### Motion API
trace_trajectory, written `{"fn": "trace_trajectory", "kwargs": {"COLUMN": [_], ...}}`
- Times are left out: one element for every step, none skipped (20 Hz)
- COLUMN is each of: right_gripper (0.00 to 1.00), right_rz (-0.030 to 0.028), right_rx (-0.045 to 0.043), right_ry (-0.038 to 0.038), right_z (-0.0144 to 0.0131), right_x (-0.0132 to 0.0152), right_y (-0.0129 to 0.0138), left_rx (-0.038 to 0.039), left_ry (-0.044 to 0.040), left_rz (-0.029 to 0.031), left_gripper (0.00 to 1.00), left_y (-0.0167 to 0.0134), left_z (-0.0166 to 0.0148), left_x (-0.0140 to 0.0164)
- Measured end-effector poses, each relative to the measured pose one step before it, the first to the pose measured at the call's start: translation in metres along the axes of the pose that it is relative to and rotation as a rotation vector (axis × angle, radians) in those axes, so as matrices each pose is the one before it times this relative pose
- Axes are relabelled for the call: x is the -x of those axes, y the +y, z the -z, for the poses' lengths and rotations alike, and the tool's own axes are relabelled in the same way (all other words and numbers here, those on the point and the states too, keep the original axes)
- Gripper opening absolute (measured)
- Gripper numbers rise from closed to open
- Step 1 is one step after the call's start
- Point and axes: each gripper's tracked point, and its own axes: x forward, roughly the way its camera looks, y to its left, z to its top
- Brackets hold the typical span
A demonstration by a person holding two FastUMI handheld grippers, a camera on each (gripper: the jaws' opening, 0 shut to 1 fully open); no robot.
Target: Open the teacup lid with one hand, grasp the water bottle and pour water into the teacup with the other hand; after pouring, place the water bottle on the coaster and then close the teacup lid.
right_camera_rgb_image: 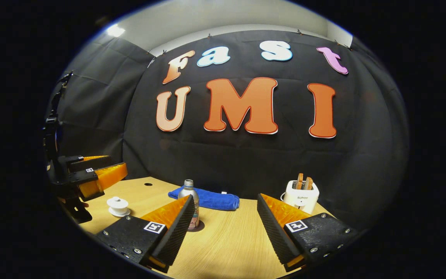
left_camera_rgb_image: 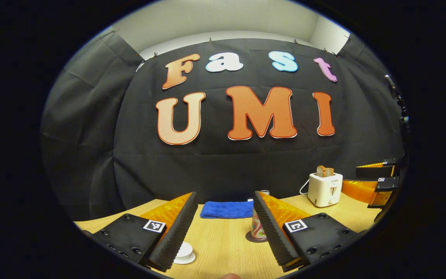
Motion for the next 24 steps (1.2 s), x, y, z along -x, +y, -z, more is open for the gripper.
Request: {"fn": "trace_trajectory", "kwargs": {"right_gripper": [0.97,0.97,0.97,0.97,0.97,0.97,0.97,0.97,0.97,0.97,0.97,0.97,0.97,0.97,0.97,0.97,0.97,0.97,0.97,0.97,0.97,0.97,0.97,0.97], "right_rz": [-0.00271,-0.00381,-0.00289,-0.0012,-0.00489,-0.00337,-0.00152,0.0011,0.00223,-0.00013,0.00052,0.00138,0.00511,0.00278,0.00289,0.00878,0.01583,0.01348,0.0067,0.00369,0.00262,0.00329,0.00268,-0.00168], "right_rx": [0.00138,0.00317,0.00395,0.00393,0.0038,0.00411,0.00383,0.00344,0.00104,-0.00036,-0.00056,0.00222,0.00355,0.00343,0.00541,0.0093,0.00598,0.00267,-0.00076,-0.00298,-0.00293,-0.00097,-0.0008,-0.0008], "right_ry": [0.00357,0.00281,-0.00145,-0.00203,-0.00386,-0.00325,-0.00134,-0.00319,-0.0047,-0.00069,-0.00016,-0.00029,-0.00062,-0.00133,0.00288,0.0038,-0.00757,-0.00613,0.00106,0.0032,0.00127,-0.00051,-0.00269,-0.00253], "right_z": [0.00056,0.00007,-0.00118,-0.00072,-0.00096,-0.00129,-0.00145,-0.00163,-0.00242,-0.00009,-0.00133,-0.00121,-0.00112,-0.00093,-0.00024,0.00141,-0.00118,-0.00125,0.00023,0.00002,-0.0005,-0.00056,-0.00133,-0.00064], "right_x": [-0.00329,-0.00112,-0.00157,-0.00134,-0.00036,-0.00065,0.00001,-0.00095,-0.00016,-0.00063,0.00042,-0.00067,0.00034,0.00013,0.00091,0.0026,0.00263,0.00096,0.00092,0.001,0.00012,-0.00117,-0.00064,-0.00063], "right_y": [0.00333,0.00388,0.00349,0.00269,0.00398,0.00332,0.00241,0.00216,0.00155,0.00152,0.00164,0.00155,0.00034,0.00029,0.00061,-0.00116,-0.00357,-0.00234,-0.00092,0.00053,-0.00051,-0.00094,-0.00083,0.00115], "left_rx": [-0.00195,-0.00753,-0.00317,0.0013,0.00314,-0.00081,0.00104,0.00803,0.01071,0.00954,0.00605,0.00064,-0.00091,0.00122,0.01069,0.01875,0.00659,-0.00325,-0.00604,-0.00236,0.00222,0.00295,0.00472,0.00055], "left_ry": [-0.00421,0.00037,-0.00563,-0.00344,-0.00201,0.00144,-0.00147,-0.00435,-0.00112,0.00364,-0.00307,-0.00071,-0.0017,-0.00347,-0.0091,-0.00713,0.01191,0.01489,0.00338,0.00083,0.00008,-0.00053,-0.00536,-0.00326], "left_rz": [-0.00779,-0.00868,-0.00357,0.00027,0.00156,-0.00365,-0.01384,-0.01466,-0.00099,0.00231,-0.00299,-0.00182,0.00087,0.00144,-0.01298,-0.01334,0.01234,0.00946,-0.00282,-0.00409,0.00051,-0.00104,-0.00325,0.0002], "left_gripper": [0.96,0.95,0.94,0.92,0.92,0.92,0.96,0.96,0.96,0.92,0.92,0.96,0.96,0.99,0.96,0.92,0.92,0.95,0.96,0.99,0.99,0.96,0.96,0.96], "left_y": [0.00416,0.00493,0.00351,0.00244,0.00111,0.00267,0.00575,0.00499,0.00135,0.00026,0.00305,0.00285,0.00132,0.00081,0.00348,0.00388,-0.00316,-0.00193,0.00306,0.00246,0.00043,0.00075,0.00252,0.0014], "left_z": [-0.00034,-0.00034,-0.00089,-0.00043,0.00036,0.00036,0.00035,-0.00086,-0.0003,0.00133,-0.0007,-0.00015,-0.00096,-0.0009,-0.00155,-0.00118,0.00369,0.0045,-0.0012,-0.0017,-0.00011,-0.00142,-0.00205,-0.00191], "left_x": [-0.00052,0.00062,0.00054,-0.00092,-0.00093,-0.0001,-0.00072,-0.00064,-0.00092,-0.00024,0.00003,-0.00025,0.00019,-0.00107,0.00013,-0.00193,-0.00147,-0.00145,-0.00075,-0.00103,-0.00069,0.00033,0.00095,0.00087]}}
